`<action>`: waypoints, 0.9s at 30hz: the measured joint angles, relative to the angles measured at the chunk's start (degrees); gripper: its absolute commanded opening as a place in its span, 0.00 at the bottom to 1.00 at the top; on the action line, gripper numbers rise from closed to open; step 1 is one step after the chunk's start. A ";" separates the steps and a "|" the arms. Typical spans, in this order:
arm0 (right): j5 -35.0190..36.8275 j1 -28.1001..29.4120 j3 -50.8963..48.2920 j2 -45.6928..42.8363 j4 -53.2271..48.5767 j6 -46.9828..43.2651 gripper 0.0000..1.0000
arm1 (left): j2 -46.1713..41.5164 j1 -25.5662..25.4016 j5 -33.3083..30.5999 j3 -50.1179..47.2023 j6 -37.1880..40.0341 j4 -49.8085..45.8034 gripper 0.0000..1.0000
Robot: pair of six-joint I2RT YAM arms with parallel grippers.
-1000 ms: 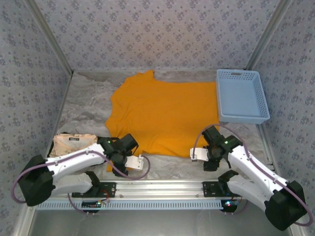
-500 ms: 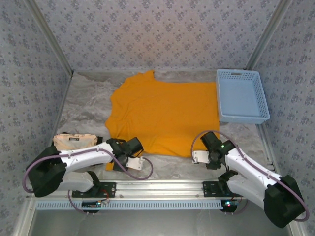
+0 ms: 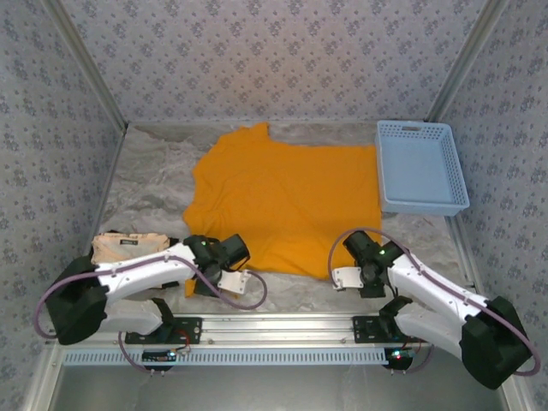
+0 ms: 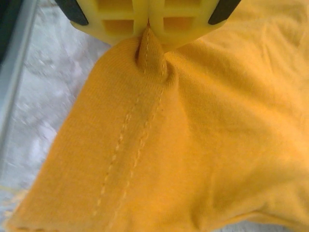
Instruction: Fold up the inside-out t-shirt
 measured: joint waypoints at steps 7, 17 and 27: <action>-5.64 1.42 4.61 -4.85 -10.47 -1.27 0.00 | -12.46 -7.96 2.38 6.67 -1.07 -13.38 0.00; -12.11 -11.76 15.69 6.54 -14.58 0.76 0.00 | -4.85 -1.40 0.96 14.56 2.36 -19.78 0.00; -11.89 -21.38 27.96 20.59 -9.46 4.55 0.00 | 7.41 16.79 2.01 26.43 16.24 -16.28 0.00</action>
